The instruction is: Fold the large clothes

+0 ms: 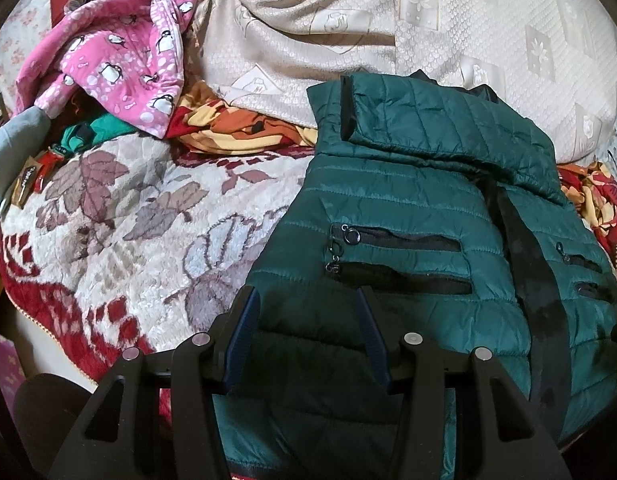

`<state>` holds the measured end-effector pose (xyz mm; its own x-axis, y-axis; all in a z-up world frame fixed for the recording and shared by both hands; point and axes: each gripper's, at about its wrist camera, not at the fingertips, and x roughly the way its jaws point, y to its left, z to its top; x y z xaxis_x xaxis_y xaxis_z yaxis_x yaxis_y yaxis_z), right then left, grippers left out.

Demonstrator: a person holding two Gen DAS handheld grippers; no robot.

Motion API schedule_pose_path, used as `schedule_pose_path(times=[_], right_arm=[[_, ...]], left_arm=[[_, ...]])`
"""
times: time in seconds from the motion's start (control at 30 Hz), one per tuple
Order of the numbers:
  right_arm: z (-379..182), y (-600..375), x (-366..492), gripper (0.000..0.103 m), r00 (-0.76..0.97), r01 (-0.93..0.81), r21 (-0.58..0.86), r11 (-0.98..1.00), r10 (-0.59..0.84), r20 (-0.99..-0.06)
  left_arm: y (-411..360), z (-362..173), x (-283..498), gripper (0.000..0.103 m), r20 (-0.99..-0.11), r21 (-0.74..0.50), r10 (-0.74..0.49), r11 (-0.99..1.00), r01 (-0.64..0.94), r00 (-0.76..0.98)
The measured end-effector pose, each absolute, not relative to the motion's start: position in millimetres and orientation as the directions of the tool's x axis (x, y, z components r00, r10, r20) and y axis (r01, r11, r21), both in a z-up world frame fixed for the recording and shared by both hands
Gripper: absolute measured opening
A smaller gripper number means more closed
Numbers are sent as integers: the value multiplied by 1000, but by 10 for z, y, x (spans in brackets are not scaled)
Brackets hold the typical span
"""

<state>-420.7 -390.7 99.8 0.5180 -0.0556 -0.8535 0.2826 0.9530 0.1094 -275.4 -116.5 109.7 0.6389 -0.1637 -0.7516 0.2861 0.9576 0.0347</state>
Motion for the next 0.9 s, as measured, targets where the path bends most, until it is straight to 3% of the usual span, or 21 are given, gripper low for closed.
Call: schedule_pose_path(times=[0.23,0.53,0.67,0.9], right_arm=[[967,-3996,-4315,87,498,303,100,948,-67,-865],[906,-4348,-4525,87,451,398,111,911,-89,-888],[803,-4451,-4534,88,420,413,134,901,-58,-906],[636,-4485,-4422,93,401,407,195,892,18,-916]], left_arm=[[-1102,1075,-2742,31,-766,23,-179,952,305,617],[-718,1018,-2527,32,-821,-162,-276,952,259,501],[-635,929,-2488,32,-835,-172,-271,955,240,479],[-520,794,-2381,46,-845,-236,-304,950,204,439]])
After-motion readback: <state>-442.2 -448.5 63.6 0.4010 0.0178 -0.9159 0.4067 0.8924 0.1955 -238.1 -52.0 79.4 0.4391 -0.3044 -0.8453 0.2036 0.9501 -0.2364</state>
